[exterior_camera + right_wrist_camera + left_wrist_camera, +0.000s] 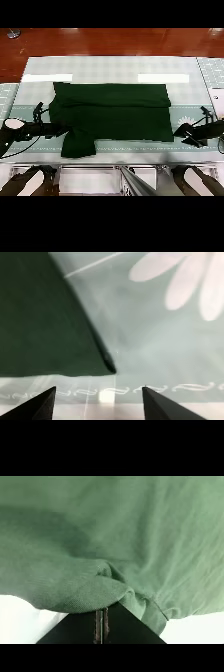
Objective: Fold the shirts.
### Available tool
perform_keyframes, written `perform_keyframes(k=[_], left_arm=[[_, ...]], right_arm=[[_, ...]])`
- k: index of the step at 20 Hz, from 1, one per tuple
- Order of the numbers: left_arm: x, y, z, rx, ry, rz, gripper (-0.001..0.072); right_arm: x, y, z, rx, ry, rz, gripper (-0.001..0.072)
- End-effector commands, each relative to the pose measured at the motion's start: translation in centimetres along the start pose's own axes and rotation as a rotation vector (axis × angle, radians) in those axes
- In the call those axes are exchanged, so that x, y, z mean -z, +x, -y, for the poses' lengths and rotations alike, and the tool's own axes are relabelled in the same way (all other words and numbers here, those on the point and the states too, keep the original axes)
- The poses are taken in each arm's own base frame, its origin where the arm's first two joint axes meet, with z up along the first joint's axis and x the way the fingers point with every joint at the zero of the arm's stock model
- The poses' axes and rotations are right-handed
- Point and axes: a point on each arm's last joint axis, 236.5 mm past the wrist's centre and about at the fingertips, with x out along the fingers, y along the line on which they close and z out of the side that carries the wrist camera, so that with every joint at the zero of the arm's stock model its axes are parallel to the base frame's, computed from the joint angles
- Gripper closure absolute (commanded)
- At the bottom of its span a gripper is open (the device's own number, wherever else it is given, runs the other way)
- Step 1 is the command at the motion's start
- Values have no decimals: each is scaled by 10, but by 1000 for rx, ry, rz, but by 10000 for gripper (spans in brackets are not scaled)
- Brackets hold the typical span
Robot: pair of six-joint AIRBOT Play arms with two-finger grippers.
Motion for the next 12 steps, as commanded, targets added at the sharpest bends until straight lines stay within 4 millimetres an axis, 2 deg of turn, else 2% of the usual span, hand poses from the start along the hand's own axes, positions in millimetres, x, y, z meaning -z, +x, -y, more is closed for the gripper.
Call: perform_keyframes(k=[1,5,10,11,12], left_arm=[[-2,-1,3,10,6,7,683],[-2,-1,3,9,7,7,682],[-3,-1,3,9,6,8,682],[-3,-1,3,9,7,8,682],[-3,-1,3,10,6,8,682]], right_arm=[[2,20,-18,-13,-50,-55,88],[-22,35,-37,-105,-2,-10,88],[-24,43,-48,-165,12,-32,109],[-24,43,-48,-164,-3,-33,170],[-23,43,-49,-166,-20,-32,477]])
